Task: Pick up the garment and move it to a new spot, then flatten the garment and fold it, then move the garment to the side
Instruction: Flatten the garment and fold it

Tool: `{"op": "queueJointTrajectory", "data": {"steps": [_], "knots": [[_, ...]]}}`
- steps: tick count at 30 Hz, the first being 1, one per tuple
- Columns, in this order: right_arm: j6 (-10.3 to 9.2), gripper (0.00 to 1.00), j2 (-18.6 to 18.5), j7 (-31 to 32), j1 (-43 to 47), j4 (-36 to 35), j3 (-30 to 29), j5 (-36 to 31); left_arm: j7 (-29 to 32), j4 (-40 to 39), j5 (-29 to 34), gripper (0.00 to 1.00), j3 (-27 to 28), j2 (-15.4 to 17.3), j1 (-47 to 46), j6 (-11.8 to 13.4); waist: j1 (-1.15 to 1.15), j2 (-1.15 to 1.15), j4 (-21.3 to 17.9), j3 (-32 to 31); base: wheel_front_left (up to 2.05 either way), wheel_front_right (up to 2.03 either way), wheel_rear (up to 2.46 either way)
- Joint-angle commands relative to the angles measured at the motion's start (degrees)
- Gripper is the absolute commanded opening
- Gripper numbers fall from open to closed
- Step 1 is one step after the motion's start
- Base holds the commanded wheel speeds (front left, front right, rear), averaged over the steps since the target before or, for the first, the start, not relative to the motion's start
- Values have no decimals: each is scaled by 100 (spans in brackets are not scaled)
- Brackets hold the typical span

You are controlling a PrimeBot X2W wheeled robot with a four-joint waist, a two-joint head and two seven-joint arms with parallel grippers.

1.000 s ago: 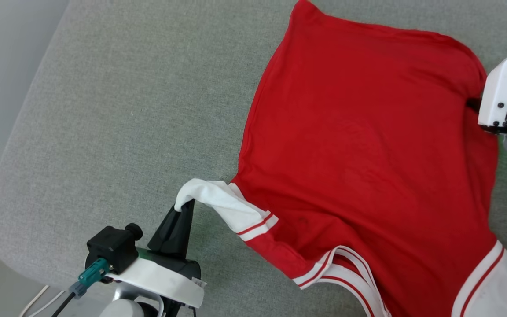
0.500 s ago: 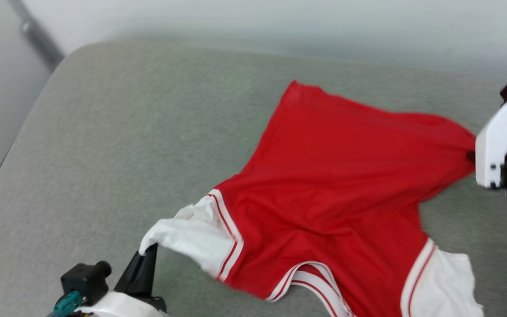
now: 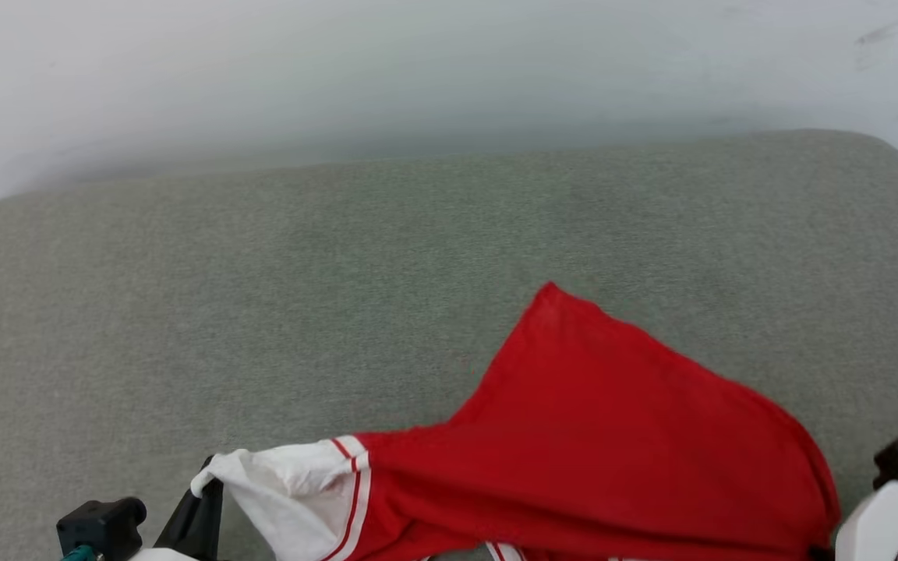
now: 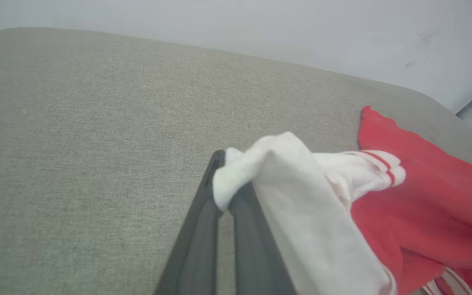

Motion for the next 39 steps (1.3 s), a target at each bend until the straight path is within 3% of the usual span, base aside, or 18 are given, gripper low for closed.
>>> {"op": "queueJointTrajectory", "data": {"steps": [1, 5, 6, 7, 8, 14, 19, 22, 26, 33, 39], "knots": [[-4, 0, 239, 4, 452, -243, -183, -71, 32, 7, -19, 0, 15, 32, 44, 24, 0, 0, -219, -39, 0, 0, 0], [-3, 0, 948, 8, 1333, -682, -572, -210, 107, 7, -34, 0, -4, 59, -9, 27, 0, 0, -365, 40, 0, 0, 0], [-3, 22, 1082, 24, 1470, -736, -607, -248, 117, -9, -30, 0, -4, 63, -27, 31, 0, 0, -396, 70, 0, 0, 0], [-3, 58, 1192, -34, 1546, -792, -658, -240, 130, -27, -27, 0, -7, 77, -40, 34, 0, 0, -425, 106, 0, 0, 0], [-3, 100, 1243, -179, 1570, -870, -689, -254, 135, -39, -19, 0, -24, 80, -65, 30, 0, 0, -439, 125, 0, 0, 0], [-3, 100, 1489, -1507, 1412, -1258, -875, -235, 182, -158, 56, 0, -98, 89, -178, 46, 0, 0, -432, 220, 0, 0, 0], [-3, 100, 1515, -2876, 724, -1288, -976, -373, 156, -322, 108, 0, -151, 45, -310, 82, 0, 0, -353, 350, 0, 0, 0], [-3, 100, 1421, -3228, 102, -1035, -756, -386, 149, -467, 148, 0, -191, 31, -417, 79, 0, 0, -275, 496, 0, 0, 0], [-3, 100, 996, -2819, -793, -485, -172, -201, 182, -632, 236, 0, -321, 0, -650, 20, 0, 0, -31, 746, 0, 0, 0], [-3, 100, 41, -1024, -2041, 75, 943, 352, 158, -649, 277, 0, -559, -140, -1159, -207, 0, 0, 511, 1099, 0, 0, 0], [-3, 100, -255, 3, -2759, 319, 1717, 621, 66, -558, 334, 0, -726, -284, -1521, -361, 0, 0, 816, 1445, 0, 0, 0]]}}
